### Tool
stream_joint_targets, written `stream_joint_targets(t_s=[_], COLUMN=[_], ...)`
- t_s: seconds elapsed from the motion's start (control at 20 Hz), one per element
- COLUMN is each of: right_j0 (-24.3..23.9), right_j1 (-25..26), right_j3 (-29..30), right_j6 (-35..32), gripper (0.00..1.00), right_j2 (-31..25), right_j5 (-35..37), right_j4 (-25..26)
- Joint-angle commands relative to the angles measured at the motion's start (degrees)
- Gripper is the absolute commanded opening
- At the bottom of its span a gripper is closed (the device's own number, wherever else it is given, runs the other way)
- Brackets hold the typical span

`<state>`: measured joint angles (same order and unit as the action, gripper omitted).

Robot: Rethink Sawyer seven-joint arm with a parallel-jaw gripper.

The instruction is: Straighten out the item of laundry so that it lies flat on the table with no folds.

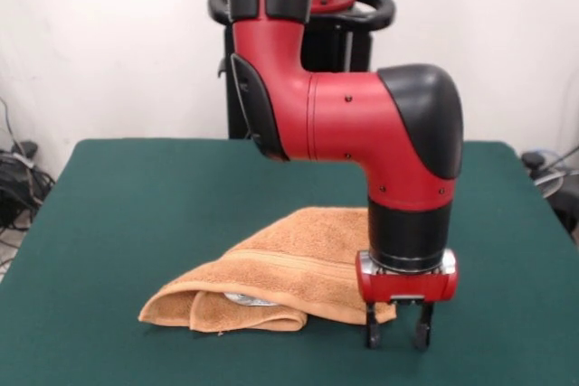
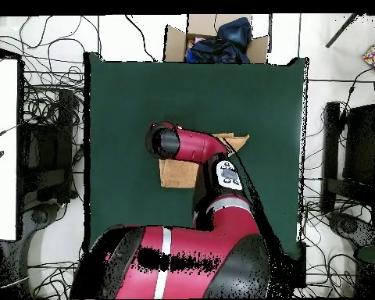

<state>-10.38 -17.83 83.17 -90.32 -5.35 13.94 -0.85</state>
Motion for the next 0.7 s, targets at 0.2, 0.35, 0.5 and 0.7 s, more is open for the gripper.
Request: stream_joint_targets(t_s=[0.2, 0.35, 0.5, 0.7], right_j0=[-3.5, -4.4, -5.0, -5.8], right_j1=[1.4, -1.8, -4.9, -7.7], right_j3=[0.4, 4.3, 7.1, 9.9], right_j6=[-3.5, -4.3, -5.0, -5.3], gripper=[1.0, 1.0, 1.0, 1.0], right_j2=[-6.6, -6.5, -6.3, -6.6], right_j5=[-3.6, -3.3, -2.5, -1.8], right_j4=[4.6, 5.8, 6.4, 7.4])
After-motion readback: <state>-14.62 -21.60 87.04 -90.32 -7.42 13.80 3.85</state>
